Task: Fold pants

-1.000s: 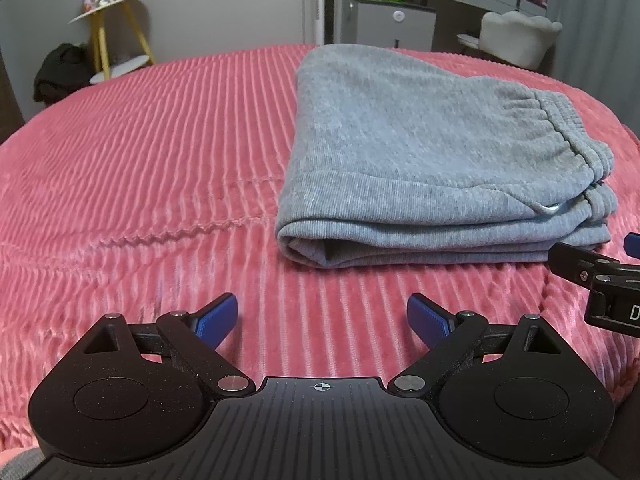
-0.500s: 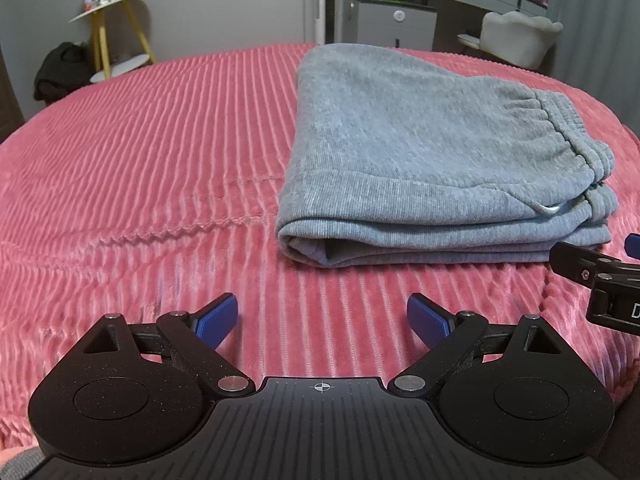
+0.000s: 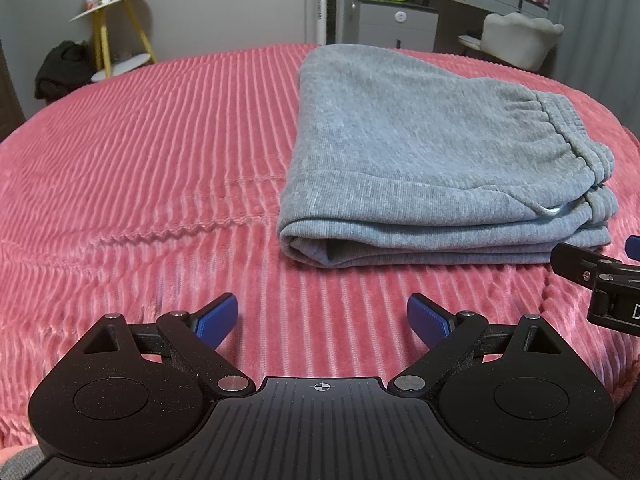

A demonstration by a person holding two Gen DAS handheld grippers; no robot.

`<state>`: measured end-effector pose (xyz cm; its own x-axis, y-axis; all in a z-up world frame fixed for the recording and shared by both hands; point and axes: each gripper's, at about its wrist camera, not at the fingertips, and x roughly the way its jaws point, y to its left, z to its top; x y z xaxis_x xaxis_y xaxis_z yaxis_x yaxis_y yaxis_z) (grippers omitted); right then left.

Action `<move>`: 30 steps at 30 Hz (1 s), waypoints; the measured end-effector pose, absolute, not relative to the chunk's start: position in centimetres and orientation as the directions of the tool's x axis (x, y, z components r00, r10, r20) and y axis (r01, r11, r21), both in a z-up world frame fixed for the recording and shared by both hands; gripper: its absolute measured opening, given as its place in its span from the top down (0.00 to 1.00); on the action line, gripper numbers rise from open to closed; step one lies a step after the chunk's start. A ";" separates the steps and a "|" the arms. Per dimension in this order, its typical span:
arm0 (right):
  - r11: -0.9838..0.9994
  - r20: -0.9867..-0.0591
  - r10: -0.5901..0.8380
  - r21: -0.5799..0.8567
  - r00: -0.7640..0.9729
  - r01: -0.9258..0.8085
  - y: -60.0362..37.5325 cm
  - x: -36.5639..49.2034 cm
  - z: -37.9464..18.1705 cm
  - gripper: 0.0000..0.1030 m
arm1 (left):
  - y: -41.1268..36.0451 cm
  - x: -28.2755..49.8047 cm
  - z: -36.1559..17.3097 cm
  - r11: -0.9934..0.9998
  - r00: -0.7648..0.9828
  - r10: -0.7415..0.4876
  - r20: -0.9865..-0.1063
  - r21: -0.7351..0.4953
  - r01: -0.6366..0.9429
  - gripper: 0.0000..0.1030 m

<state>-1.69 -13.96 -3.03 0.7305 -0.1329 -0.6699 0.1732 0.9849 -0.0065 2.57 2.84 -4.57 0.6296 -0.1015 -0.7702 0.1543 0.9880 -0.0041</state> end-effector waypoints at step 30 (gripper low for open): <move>0.986 -0.661 -0.134 -0.015 0.738 0.166 -13.6 -2.0 -2.6 0.04 | 2.9 2.4 -4.3 0.989 0.631 -0.112 -0.768 -0.025 0.145 0.07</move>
<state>-2.02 -13.59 -2.64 0.7380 -0.1343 -0.6613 0.1657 0.9861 -0.0153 2.38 2.86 -4.31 0.6307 -0.1116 -0.7679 0.1445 0.9892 -0.0250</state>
